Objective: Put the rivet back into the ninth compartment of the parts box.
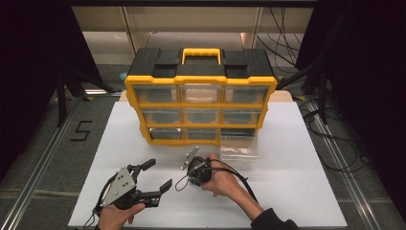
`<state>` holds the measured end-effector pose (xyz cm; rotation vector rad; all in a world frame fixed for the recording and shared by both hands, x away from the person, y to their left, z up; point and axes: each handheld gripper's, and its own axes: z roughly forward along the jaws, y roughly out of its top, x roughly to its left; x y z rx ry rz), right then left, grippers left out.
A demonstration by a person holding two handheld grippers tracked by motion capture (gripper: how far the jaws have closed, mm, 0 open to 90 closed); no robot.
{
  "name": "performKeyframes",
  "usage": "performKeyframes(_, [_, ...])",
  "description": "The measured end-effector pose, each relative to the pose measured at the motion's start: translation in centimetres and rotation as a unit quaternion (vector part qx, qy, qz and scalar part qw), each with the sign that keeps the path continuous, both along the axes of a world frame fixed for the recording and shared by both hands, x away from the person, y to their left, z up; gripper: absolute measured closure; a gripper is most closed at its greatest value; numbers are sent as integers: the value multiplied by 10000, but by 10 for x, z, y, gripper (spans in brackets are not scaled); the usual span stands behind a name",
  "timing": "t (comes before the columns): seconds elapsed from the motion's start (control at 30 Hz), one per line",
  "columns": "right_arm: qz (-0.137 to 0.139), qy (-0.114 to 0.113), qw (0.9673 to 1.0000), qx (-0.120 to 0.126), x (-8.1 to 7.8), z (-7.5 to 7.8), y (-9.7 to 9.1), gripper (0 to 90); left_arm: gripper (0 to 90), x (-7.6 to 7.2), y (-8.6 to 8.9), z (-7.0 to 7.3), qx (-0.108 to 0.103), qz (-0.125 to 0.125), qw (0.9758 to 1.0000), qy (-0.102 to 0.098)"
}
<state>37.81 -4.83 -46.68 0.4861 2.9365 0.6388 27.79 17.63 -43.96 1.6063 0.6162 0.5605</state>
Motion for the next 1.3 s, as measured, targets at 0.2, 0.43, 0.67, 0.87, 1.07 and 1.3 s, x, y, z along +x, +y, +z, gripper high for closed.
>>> performKeyframes(0.2, [57,-80,9999,112,2,6,-2,832,173,0,0,0,5,-4,10000,-15])
performKeyframes(0.43, [-37,-262,9992,288,5,26,-11,832,173,0,0,0,-3,-6,10000,-11])
performKeyframes(0.67, [-152,-584,9966,566,6,50,-23,832,173,-1,0,0,4,1,10000,20])
performKeyframes(0.87, [-289,-801,9930,812,7,72,-37,831,173,0,0,0,-4,-17,10000,3])
performKeyframes(1.07, [-454,-961,9895,980,8,88,-54,831,173,0,0,0,19,-3,10000,25])
performKeyframes(1.3, [-609,-1062,9859,1137,9,102,-69,831,173,0,0,0,19,2,10000,24])
